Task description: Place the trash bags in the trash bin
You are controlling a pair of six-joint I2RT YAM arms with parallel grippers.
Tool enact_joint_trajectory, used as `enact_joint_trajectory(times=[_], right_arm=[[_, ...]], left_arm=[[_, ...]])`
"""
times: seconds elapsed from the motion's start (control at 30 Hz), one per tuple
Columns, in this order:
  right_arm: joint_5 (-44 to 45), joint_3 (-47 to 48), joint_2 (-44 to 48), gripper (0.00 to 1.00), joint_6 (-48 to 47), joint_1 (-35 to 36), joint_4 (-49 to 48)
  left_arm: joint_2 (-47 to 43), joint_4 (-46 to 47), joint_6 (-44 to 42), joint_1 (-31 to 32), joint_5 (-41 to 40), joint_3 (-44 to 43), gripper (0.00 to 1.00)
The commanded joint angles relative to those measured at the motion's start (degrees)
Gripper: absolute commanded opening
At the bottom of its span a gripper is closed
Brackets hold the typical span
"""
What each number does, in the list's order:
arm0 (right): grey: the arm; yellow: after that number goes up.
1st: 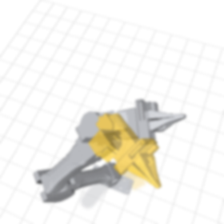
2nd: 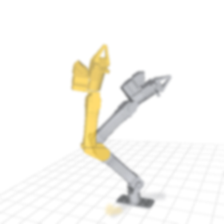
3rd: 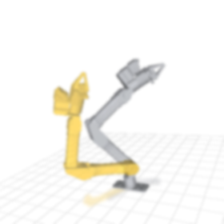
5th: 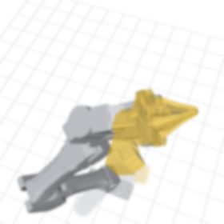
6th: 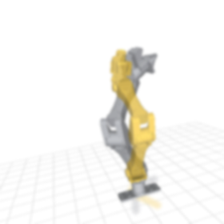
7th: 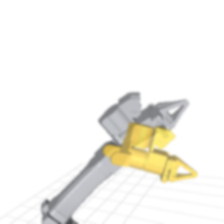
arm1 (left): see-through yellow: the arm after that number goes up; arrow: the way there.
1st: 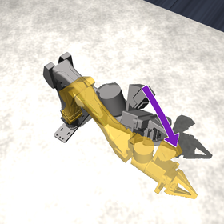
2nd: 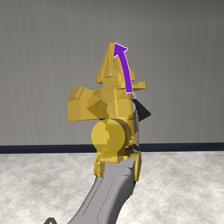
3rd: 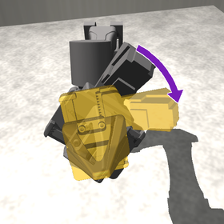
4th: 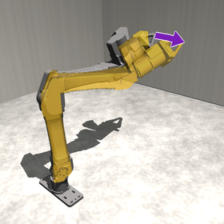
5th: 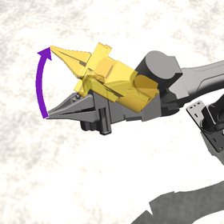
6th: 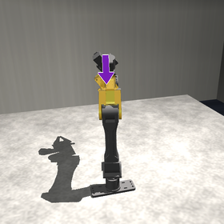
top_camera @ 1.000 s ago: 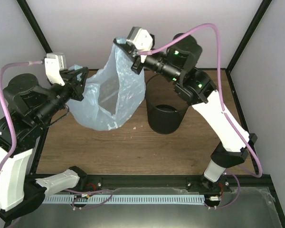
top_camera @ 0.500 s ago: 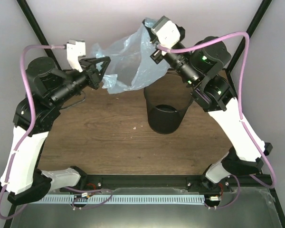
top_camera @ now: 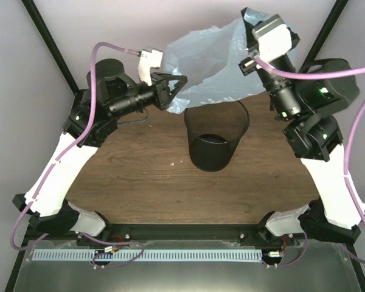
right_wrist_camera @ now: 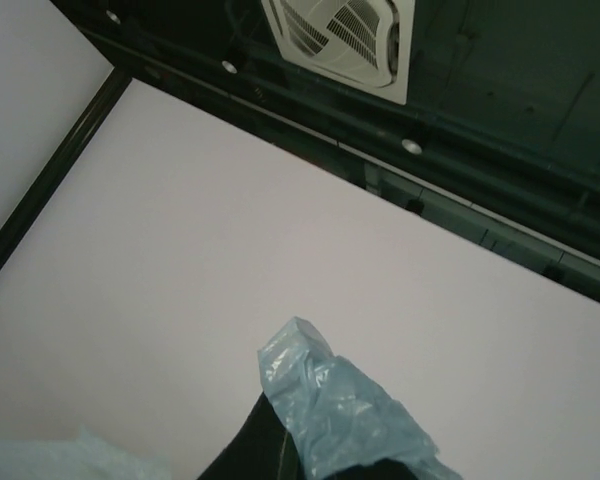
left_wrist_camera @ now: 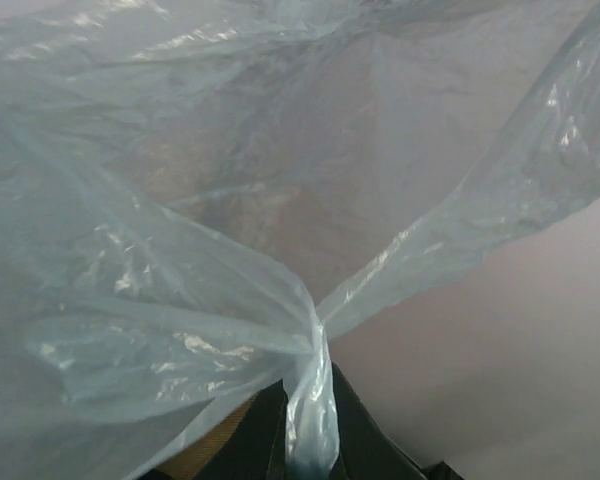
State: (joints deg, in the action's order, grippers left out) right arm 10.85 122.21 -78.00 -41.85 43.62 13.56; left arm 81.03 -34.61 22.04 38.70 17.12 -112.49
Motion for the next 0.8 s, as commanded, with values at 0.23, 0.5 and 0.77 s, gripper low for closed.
enact_joint_trajectory(times=[0.23, 0.5, 0.77], right_arm=[[-8.4, -3.8, 9.3, 0.01, 1.1, -0.2, 9.7], [-12.6, -2.7, 11.1, 0.02, 4.0, -0.1, 11.9], [-14.1, -3.7, 11.2, 0.02, 6.0, -0.2, 13.1]], left_arm=[[-0.9, 0.3, -3.6, 7.1, -0.8, -2.5, 0.04], [-3.6, 1.9, -2.5, 8.8, -2.9, 1.7, 0.04], [-4.9, 1.8, -2.8, 9.2, -6.5, 2.4, 0.04]])
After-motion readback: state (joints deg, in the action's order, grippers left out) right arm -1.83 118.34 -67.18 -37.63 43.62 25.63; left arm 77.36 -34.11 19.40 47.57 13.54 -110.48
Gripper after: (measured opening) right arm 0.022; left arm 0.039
